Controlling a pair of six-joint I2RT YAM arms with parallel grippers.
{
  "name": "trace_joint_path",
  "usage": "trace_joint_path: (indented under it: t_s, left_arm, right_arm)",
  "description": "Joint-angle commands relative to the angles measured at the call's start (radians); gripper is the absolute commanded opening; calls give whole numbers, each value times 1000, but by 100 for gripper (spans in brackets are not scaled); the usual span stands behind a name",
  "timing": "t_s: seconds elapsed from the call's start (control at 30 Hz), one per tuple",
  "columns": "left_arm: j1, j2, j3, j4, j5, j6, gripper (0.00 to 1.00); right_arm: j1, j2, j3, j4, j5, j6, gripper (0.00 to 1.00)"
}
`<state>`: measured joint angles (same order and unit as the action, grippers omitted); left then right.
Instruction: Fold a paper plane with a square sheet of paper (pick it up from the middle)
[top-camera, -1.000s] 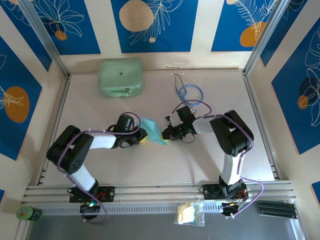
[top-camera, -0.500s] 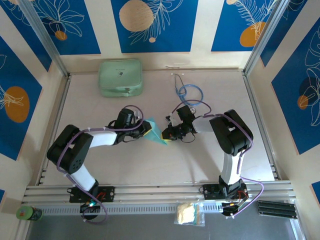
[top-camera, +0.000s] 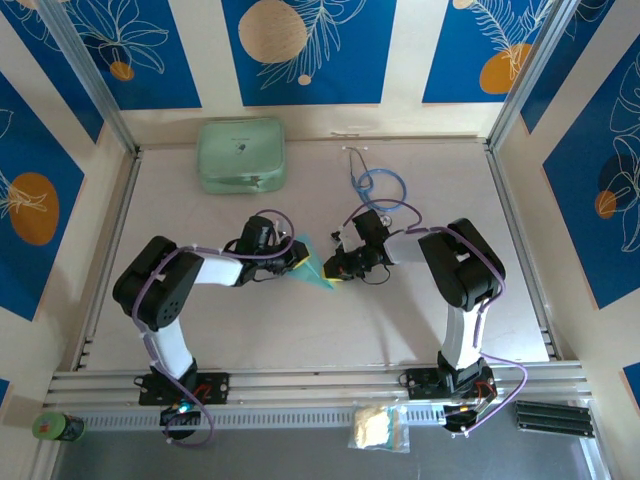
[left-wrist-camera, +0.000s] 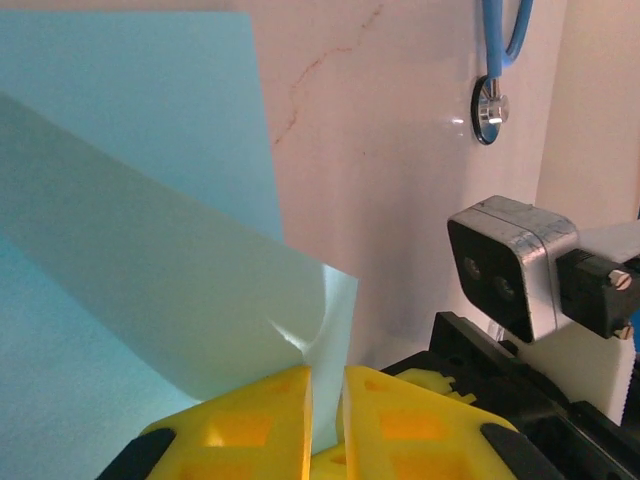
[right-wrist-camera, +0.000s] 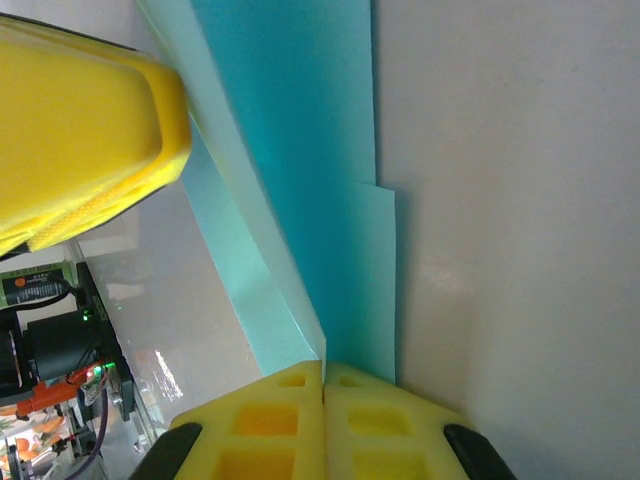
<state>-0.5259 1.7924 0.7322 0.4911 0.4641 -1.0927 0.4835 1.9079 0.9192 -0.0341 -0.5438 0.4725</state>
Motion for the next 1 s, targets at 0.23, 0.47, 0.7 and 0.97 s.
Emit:
trace_joint_path:
  t_s: [0.23,0.47,0.7,0.97]
  left_arm:
    - [-8,51,27,39,16,19,16]
    - [-8,61,27,44,14,17,16]
    - [-6,70,29,55,20,17,16]
    - [-3,76,37,58,33,21,18]
  right_arm:
    - [-5,51,10,-114,56,-15,11]
    - [-3,55,14,-145,94,-20,12]
    - [-1,60,12,-147,106,-18,9]
    - [0,60,6,-140,125,-23,8]
